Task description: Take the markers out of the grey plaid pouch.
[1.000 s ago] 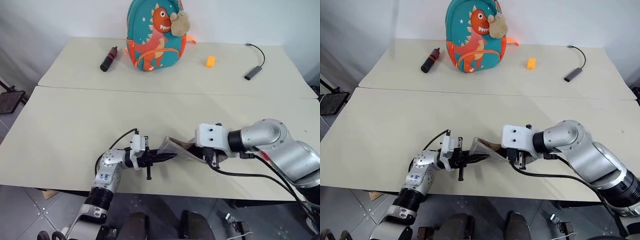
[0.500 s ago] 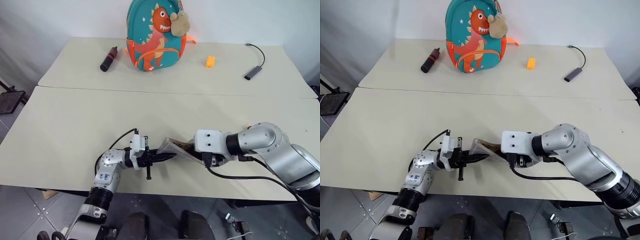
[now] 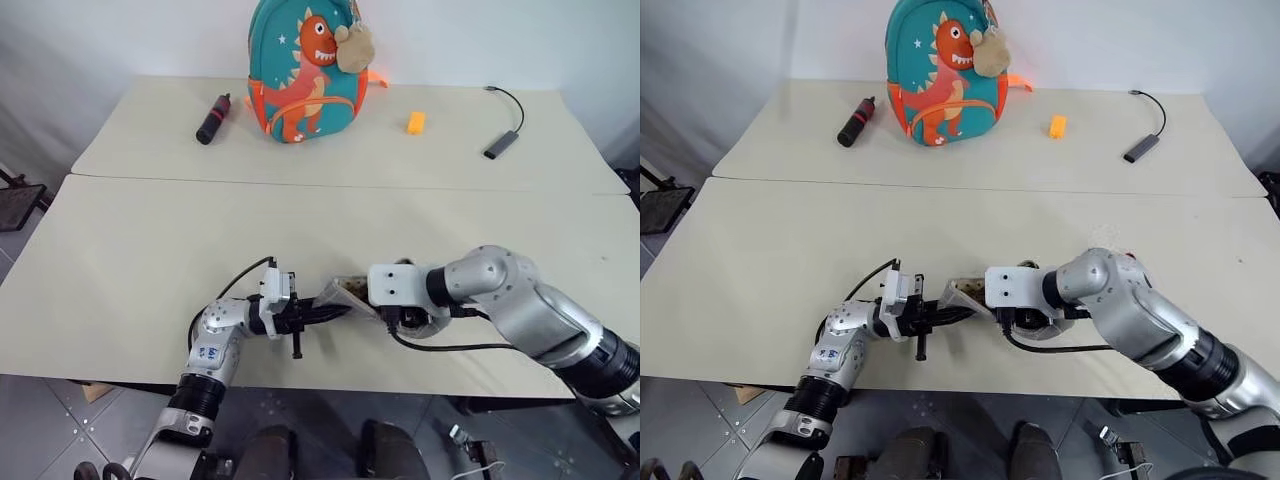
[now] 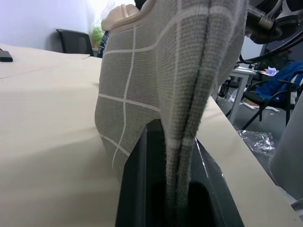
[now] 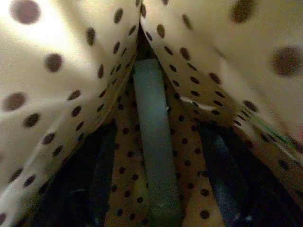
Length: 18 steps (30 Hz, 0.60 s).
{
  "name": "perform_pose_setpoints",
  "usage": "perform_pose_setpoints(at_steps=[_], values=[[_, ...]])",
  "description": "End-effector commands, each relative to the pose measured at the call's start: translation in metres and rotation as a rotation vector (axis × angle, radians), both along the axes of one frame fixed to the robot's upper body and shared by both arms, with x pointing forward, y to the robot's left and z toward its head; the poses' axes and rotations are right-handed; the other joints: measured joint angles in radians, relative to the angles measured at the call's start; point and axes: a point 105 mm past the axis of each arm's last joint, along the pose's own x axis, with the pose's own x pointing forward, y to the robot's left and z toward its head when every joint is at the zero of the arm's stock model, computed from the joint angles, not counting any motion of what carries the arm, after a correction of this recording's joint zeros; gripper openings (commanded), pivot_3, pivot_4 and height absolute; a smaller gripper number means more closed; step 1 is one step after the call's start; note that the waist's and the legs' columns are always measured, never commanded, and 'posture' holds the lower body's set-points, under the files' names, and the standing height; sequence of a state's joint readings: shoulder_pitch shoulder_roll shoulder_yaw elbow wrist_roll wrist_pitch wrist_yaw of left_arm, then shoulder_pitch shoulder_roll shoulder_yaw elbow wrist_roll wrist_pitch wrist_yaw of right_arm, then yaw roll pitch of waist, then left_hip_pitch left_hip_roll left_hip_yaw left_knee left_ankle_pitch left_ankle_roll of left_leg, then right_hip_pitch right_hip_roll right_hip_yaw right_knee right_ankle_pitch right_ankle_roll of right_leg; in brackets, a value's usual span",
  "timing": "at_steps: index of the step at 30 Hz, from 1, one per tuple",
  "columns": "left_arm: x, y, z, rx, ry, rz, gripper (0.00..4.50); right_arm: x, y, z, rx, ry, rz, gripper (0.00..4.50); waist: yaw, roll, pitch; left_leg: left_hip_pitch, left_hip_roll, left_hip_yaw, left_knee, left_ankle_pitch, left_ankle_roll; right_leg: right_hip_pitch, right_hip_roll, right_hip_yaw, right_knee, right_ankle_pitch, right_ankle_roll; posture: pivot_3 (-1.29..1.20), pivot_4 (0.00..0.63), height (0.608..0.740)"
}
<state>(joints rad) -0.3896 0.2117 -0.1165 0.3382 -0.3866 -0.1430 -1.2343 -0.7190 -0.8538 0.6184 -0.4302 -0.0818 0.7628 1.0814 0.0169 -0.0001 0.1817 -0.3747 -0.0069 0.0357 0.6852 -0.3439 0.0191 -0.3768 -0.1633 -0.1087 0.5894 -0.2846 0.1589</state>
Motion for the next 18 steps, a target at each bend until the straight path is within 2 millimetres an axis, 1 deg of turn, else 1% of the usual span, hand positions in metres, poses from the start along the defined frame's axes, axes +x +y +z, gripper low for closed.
perform_pose_setpoints(at_steps=[1, 2, 6, 7, 10, 12, 15, 17, 18], values=[[0.0, -0.002, 0.007, -0.023, -0.027, -0.011, 0.0, -0.005, 0.0, -0.015, -0.032, 0.05, 0.009, 2.2, 0.0, 0.0, 0.0, 0.0, 0.0, 0.0, 0.0, 0.0, 0.0, 0.0, 0.0, 0.0, 0.0, 0.0, 0.0, 0.0, 0.15, 0.74], [0.0, -0.002, 0.007, -0.024, -0.027, -0.01, 0.0, -0.007, 0.001, -0.015, -0.029, 0.053, 0.013, 1.92, 0.0, 0.0, 0.0, 0.0, 0.0, 0.0, 0.0, 0.0, 0.0, 0.0, 0.0, 0.0, 0.0, 0.0, 0.0, 0.0, 0.15, 0.74], [-0.001, 0.0, 0.007, -0.024, -0.027, -0.004, 0.0, -0.01, -0.001, -0.007, -0.008, 0.028, 0.04, 0.5, 0.0, 0.0, 0.0, 0.0, 0.0, 0.0, 0.0, 0.0, 0.0, 0.0, 0.0, 0.0, 0.0, 0.0, 0.0, 0.0, 0.15, 0.74], [-0.001, 0.0, 0.007, -0.025, -0.027, -0.003, 0.0, -0.011, -0.002, -0.004, 0.005, 0.018, 0.053, 0.42, 0.0, 0.0, 0.0, 0.0, 0.0, 0.0, 0.0, 0.0, 0.0, 0.0, 0.0, 0.0, 0.0, 0.0, 0.0, 0.0, 0.15, 0.74], [0.0, 0.0, 0.007, -0.026, -0.028, 0.003, 0.0, -0.012, -0.006, 0.012, 0.058, -0.015, 0.076, 0.43, 0.001, 0.0, 0.0, 0.0, 0.0, 0.0, 0.0, 0.0, 0.0, 0.0, 0.0, 0.0, 0.0, 0.0, 0.0, 0.0, 0.15, 0.74], [0.0, 0.0, 0.007, -0.026, -0.028, 0.005, 0.0, -0.012, -0.009, 0.018, 0.077, -0.037, 0.092, 0.43, 0.002, 0.0, 0.0, 0.0, 0.0, 0.001, 0.0, 0.0, 0.0, 0.0, 0.0, 0.0, 0.0, 0.0, 0.0, 0.0, 0.15, 0.74], [0.0, 0.001, 0.007, -0.027, -0.027, 0.011, 0.0, -0.011, -0.01, 0.033, 0.162, -0.076, 0.118, 0.43, 0.003, 0.0, 0.0, 0.0, 0.0, 0.001, 0.0, 0.0, 0.0, 0.0, 0.0, 0.0, 0.0, 0.0, 0.0, 0.0, 0.15, 0.74], [-0.001, 0.002, 0.007, -0.028, -0.026, 0.015, 0.0, -0.016, -0.014, 0.042, 0.224, -0.076, 0.162, 0.43, 0.005, 0.0, 0.0, 0.0, 0.0, 0.001, 0.0, 0.0, 0.0, 0.0, 0.0, 0.0, 0.0, 0.0, 0.0, 0.0, 0.15, 0.74], [-0.001, 0.002, 0.007, -0.028, -0.026, 0.017, 0.0, -0.02, -0.018, 0.043, 0.229, -0.066, 0.187, 0.43, 0.006, 0.0, 0.0, 0.0, 0.0, 0.001, 0.0, 0.0, 0.0, 0.0, 0.0, 0.0, 0.0, 0.0, 0.0, 0.0, 0.15, 0.74]])
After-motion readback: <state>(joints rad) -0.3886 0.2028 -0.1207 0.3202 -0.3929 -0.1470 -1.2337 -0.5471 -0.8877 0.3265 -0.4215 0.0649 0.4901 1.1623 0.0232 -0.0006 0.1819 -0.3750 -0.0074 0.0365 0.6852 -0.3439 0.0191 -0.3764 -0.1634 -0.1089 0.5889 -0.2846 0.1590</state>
